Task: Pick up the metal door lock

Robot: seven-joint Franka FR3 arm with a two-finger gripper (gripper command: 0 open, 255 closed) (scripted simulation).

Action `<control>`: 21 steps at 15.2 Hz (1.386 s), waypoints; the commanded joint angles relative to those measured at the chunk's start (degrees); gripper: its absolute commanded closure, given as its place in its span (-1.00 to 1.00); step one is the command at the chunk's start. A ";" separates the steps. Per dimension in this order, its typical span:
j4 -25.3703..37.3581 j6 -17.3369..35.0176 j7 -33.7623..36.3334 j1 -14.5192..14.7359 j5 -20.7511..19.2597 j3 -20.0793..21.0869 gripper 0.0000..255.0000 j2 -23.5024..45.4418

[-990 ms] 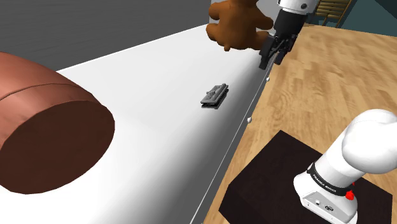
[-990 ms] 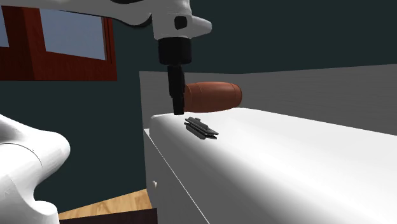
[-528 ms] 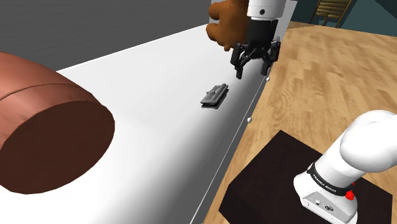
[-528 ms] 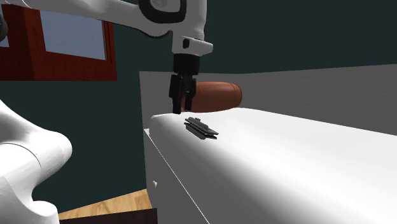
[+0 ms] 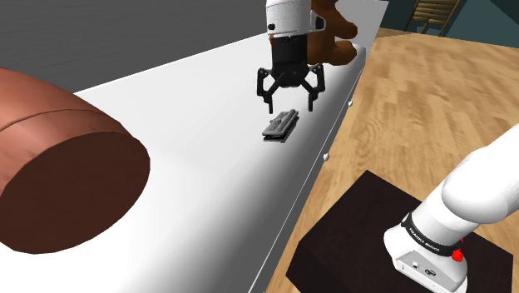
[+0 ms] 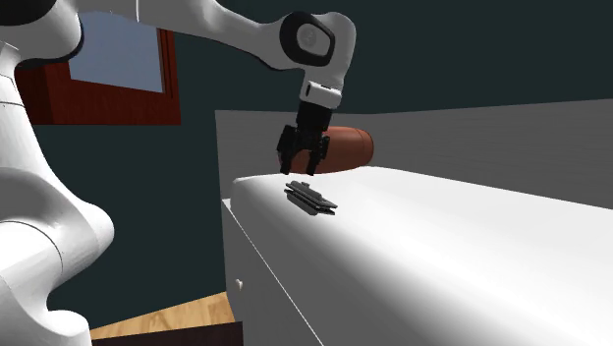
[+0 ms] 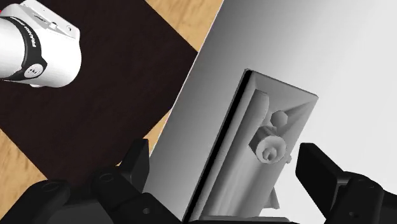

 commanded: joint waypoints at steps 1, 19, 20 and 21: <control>3.78 0.23 8.19 -0.29 -0.32 1.61 -1.00 6.20; -1.67 5.95 7.36 0.04 -0.43 1.65 1.00 6.58; -1.70 5.95 7.39 0.06 -0.40 1.66 1.00 6.53; -1.03 5.20 7.48 0.04 -0.37 1.63 1.00 6.44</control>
